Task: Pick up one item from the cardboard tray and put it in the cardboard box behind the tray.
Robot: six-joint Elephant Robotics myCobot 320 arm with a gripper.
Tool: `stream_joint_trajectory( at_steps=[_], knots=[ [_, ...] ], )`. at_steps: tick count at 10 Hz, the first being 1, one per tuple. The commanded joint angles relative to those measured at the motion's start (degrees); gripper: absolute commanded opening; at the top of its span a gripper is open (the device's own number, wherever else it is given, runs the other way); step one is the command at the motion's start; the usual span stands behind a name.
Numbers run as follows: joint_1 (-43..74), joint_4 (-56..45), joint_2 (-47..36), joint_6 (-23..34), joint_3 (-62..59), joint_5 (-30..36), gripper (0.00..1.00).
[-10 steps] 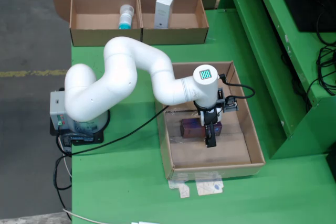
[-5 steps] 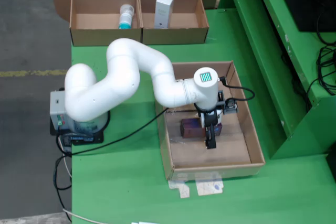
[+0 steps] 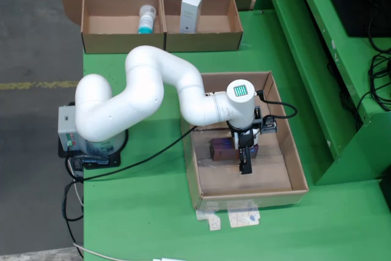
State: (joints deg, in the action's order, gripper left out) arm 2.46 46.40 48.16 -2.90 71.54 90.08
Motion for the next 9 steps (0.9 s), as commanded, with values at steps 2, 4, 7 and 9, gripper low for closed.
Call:
stream_joint_trajectory(
  at_steps=[2,4,7,9],
  knots=[
    [0.31,0.56,-1.39,-0.11,-1.71,-0.18,0.9],
    [0.31,0.56,-1.39,-0.11,-1.71,-0.18,0.7],
    [0.31,0.56,-1.39,-0.11,-1.71,-0.18,0.4],
    [0.31,0.56,-1.39,-0.11,-1.71,-0.18,0.2]
  ],
)
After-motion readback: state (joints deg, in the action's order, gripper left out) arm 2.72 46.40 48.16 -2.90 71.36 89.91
